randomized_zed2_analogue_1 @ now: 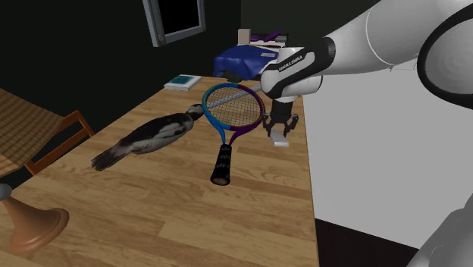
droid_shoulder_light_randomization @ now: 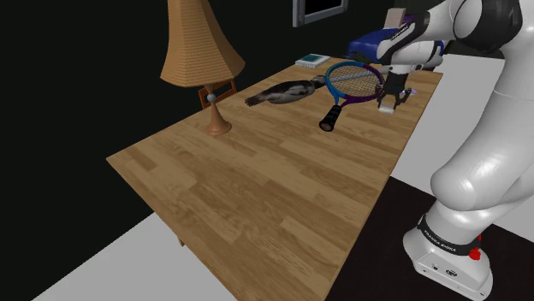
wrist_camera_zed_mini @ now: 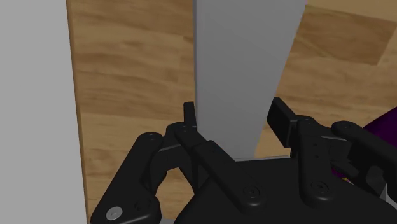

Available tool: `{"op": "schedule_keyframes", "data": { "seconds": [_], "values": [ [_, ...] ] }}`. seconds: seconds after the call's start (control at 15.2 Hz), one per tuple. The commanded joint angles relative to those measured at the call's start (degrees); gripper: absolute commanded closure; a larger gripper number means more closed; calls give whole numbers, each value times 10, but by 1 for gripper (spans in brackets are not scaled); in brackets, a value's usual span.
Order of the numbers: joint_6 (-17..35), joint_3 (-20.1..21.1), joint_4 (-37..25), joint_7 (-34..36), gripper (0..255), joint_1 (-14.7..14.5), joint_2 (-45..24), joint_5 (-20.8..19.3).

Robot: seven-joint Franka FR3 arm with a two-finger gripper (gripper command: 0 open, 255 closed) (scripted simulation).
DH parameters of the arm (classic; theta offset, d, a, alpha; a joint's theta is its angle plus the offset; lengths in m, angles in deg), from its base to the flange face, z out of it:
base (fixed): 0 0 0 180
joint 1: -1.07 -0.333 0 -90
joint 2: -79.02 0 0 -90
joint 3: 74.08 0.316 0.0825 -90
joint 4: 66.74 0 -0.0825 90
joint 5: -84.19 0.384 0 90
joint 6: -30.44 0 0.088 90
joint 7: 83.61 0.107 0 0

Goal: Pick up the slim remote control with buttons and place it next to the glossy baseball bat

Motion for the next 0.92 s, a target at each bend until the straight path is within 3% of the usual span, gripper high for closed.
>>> {"op": "schedule_keyframes", "data": {
  "seconds": [0.0,0.2,0.73,0.79,0.86],
  "values": [
    [16,0,9,-4,255,1,-8,4],
    [38,2,18,-9,255,3,-22,12],
    [38,2,18,-9,255,3,-22,12],
    [38,2,18,-9,0,3,-22,12],
    [38,2,18,-9,0,3,-22,12]
  ]
}}
